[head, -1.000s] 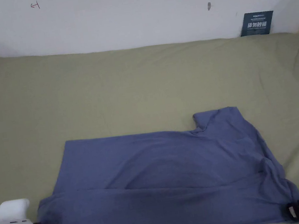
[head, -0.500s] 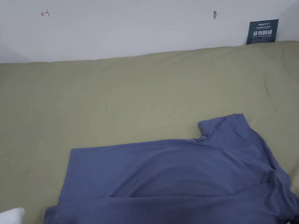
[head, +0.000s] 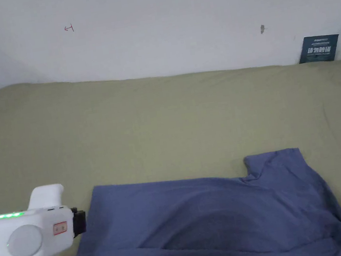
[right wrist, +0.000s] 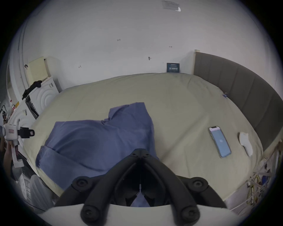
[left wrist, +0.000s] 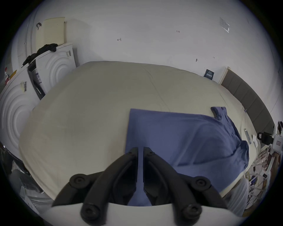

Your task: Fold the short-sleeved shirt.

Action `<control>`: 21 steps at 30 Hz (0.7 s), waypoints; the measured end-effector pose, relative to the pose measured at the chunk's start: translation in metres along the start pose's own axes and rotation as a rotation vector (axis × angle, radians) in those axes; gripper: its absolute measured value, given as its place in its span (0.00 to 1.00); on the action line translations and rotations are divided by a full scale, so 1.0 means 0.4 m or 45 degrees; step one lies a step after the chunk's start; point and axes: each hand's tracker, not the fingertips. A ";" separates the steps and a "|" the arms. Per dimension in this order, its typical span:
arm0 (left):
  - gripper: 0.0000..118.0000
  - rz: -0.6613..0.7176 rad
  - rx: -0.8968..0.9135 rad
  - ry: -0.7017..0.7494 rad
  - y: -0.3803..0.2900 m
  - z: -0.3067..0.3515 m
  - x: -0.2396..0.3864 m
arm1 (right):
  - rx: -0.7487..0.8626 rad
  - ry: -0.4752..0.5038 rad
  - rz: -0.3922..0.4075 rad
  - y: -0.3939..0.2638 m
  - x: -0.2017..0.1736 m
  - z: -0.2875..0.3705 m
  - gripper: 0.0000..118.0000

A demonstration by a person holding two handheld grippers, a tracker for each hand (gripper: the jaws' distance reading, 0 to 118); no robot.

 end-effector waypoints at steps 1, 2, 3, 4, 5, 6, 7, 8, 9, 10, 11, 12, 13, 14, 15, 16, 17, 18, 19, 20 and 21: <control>0.04 -0.002 -0.006 0.001 0.021 -0.035 0.007 | -0.015 0.004 -0.003 0.013 -0.010 -0.028 0.02; 0.02 -0.031 -0.020 0.031 0.044 -0.082 0.003 | -0.027 0.005 0.012 0.024 -0.019 -0.056 0.02; 0.00 -0.065 -0.037 0.070 0.060 -0.119 0.006 | -0.037 -0.006 0.038 0.033 -0.028 -0.082 0.02; 0.00 -0.072 -0.046 0.093 0.080 -0.157 0.009 | -0.051 -0.011 0.055 0.042 -0.033 -0.109 0.02; 0.00 -0.071 -0.057 0.092 0.100 -0.194 0.008 | -0.065 -0.011 0.058 0.050 -0.035 -0.133 0.02; 0.00 -0.066 -0.077 0.102 0.116 -0.224 0.015 | -0.077 -0.009 0.053 0.056 -0.034 -0.152 0.02; 0.07 -0.059 -0.112 0.119 0.132 -0.261 0.011 | -0.090 -0.002 0.040 0.059 -0.022 -0.179 0.02; 0.30 -0.057 -0.153 0.134 0.148 -0.297 0.004 | -0.103 0.007 0.026 0.063 -0.017 -0.196 0.02; 0.65 -0.041 -0.173 0.147 0.159 -0.326 -0.003 | -0.112 0.007 0.021 0.067 -0.014 -0.210 0.02; 0.97 -0.038 -0.211 0.155 0.171 -0.348 -0.002 | -0.122 0.004 0.028 0.070 -0.010 -0.226 0.02; 1.00 -0.031 -0.210 0.157 0.176 -0.371 -0.009 | -0.135 0.000 0.040 0.071 -0.005 -0.239 0.02; 1.00 -0.032 -0.200 0.159 0.184 -0.387 -0.014 | -0.146 -0.008 0.050 0.074 0.001 -0.252 0.02; 1.00 -0.028 -0.227 0.189 0.190 -0.408 -0.018 | -0.157 -0.012 0.058 0.077 0.008 -0.265 0.02; 1.00 -0.027 -0.232 0.202 0.194 -0.426 -0.018 | -0.168 -0.016 0.065 0.081 0.015 -0.278 0.02; 1.00 -0.024 -0.235 0.204 0.195 -0.439 -0.021 | -0.179 -0.023 0.065 0.084 0.023 -0.293 0.02; 1.00 -0.025 -0.249 0.204 0.196 -0.454 -0.022 | -0.189 -0.031 0.064 0.090 0.032 -0.306 0.02; 0.99 -0.035 -0.279 0.206 0.193 -0.458 -0.015 | -0.193 -0.037 0.060 0.096 0.038 -0.316 0.02; 0.95 -0.044 -0.288 0.206 0.187 -0.454 -0.004 | -0.199 -0.044 0.060 0.103 0.044 -0.326 0.02; 0.81 -0.052 -0.294 0.201 0.182 -0.454 0.001 | -0.202 -0.048 0.061 0.109 0.050 -0.338 0.02; 0.64 -0.064 -0.285 0.192 0.177 -0.450 0.008 | -0.214 -0.044 0.056 0.118 0.058 -0.351 0.02; 0.40 -0.077 -0.269 0.196 0.174 -0.441 0.015 | -0.227 -0.042 0.048 0.126 0.064 -0.363 0.02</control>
